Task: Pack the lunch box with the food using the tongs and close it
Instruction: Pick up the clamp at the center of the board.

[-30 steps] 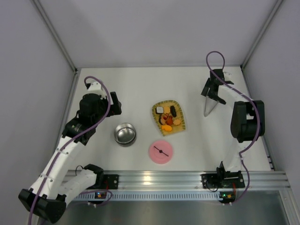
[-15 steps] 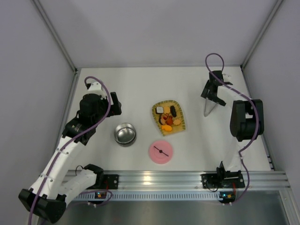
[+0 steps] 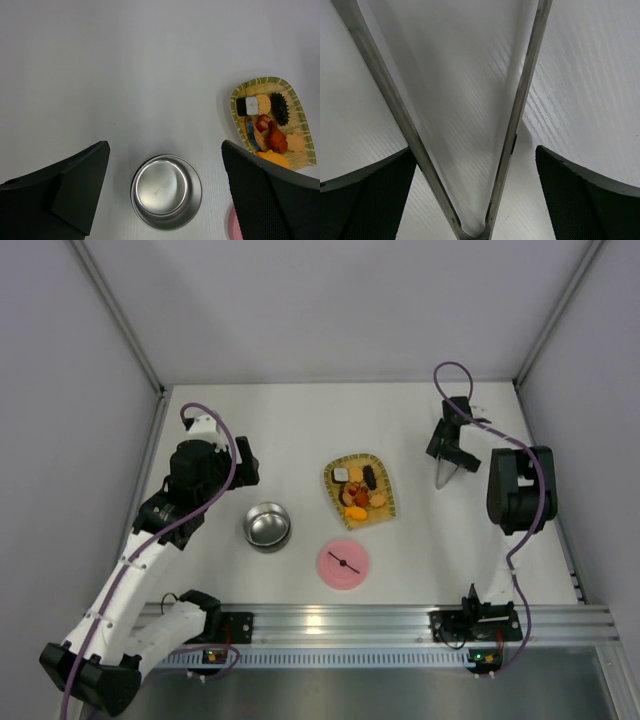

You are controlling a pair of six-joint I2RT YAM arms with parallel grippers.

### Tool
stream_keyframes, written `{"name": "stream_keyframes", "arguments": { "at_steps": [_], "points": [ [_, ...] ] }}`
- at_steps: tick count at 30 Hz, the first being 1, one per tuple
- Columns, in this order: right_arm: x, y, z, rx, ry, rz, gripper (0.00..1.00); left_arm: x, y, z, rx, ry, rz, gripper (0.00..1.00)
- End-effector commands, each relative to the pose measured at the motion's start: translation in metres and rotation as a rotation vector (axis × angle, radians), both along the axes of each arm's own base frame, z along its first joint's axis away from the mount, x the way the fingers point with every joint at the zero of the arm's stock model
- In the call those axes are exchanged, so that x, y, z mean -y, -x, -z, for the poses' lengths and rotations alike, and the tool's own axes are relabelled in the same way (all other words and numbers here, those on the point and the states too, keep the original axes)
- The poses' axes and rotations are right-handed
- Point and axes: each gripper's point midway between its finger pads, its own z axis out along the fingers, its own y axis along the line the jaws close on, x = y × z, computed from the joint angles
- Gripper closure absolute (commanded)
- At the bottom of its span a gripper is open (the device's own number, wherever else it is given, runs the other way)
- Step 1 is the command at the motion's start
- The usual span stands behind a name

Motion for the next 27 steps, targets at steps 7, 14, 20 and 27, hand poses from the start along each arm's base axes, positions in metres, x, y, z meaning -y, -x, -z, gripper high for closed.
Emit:
{"name": "stream_keyframes", "arguments": {
  "at_steps": [7, 14, 20, 27],
  "points": [
    [0.0030, -0.0113, 0.0019, 0.029, -0.021, 0.021, 0.00, -0.0038, -0.0019, -0.0052, 0.028, -0.002, -0.014, 0.01],
    [0.0031, -0.0120, 0.0046, 0.019, -0.026, 0.019, 0.00, -0.0042, -0.0024, -0.0040, 0.021, -0.006, -0.019, 0.01],
    [0.0036, -0.0124, 0.0061, 0.017, -0.037, 0.017, 0.04, -0.0056, -0.0028, -0.0036, 0.018, -0.009, -0.027, 0.01],
    [0.0038, -0.0122, 0.0094, 0.009, -0.055, 0.008, 0.24, -0.0053, -0.0032, -0.0030, 0.014, -0.011, -0.027, 0.02]
  ]
}}
